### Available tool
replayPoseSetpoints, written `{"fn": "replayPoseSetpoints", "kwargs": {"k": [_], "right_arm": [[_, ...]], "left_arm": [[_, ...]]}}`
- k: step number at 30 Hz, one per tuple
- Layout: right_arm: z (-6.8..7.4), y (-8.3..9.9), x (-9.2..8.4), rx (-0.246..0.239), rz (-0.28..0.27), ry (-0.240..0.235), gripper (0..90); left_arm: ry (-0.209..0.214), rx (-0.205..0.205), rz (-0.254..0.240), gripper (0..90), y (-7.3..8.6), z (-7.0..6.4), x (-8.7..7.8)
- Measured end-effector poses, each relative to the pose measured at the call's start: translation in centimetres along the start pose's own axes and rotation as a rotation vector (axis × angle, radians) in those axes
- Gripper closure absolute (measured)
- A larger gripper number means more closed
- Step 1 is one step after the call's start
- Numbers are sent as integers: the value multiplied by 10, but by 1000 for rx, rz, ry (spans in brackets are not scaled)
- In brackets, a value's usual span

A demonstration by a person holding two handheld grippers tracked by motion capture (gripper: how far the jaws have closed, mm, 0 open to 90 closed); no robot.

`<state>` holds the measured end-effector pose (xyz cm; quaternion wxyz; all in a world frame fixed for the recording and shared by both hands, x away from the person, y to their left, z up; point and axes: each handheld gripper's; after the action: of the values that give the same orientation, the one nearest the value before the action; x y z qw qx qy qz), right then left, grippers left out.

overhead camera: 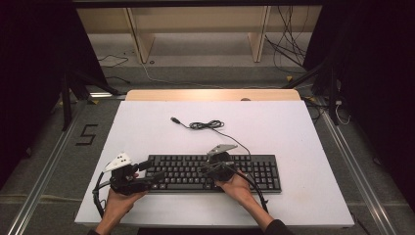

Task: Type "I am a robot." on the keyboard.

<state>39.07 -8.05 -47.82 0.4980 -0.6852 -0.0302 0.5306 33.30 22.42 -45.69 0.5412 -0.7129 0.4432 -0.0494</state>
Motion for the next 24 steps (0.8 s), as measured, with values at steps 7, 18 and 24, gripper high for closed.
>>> {"fn": "replayPoseSetpoints", "kwargs": {"k": [7, 18, 24], "right_arm": [[-4, 0, -7, 57, -41, -24, 898], [-1, 1, -28, 51, -127, -70, 723], [1, 5, -40, 41, -156, -84, 560]], "left_arm": [[-1, -2, 0, 250, 0, 1, -1], [-5, 2, 8, 255, -1, -1, 4], [-8, -6, 17, 259, -3, 1, 8]]}}
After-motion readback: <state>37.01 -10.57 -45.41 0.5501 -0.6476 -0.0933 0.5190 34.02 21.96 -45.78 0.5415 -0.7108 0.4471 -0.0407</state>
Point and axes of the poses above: each handheld gripper's, and its own axes: x roughly forward along the jaws, y roughly out of its underside, z roughly to its left, and after that the axes turned 7 degrees about -x, right-handed
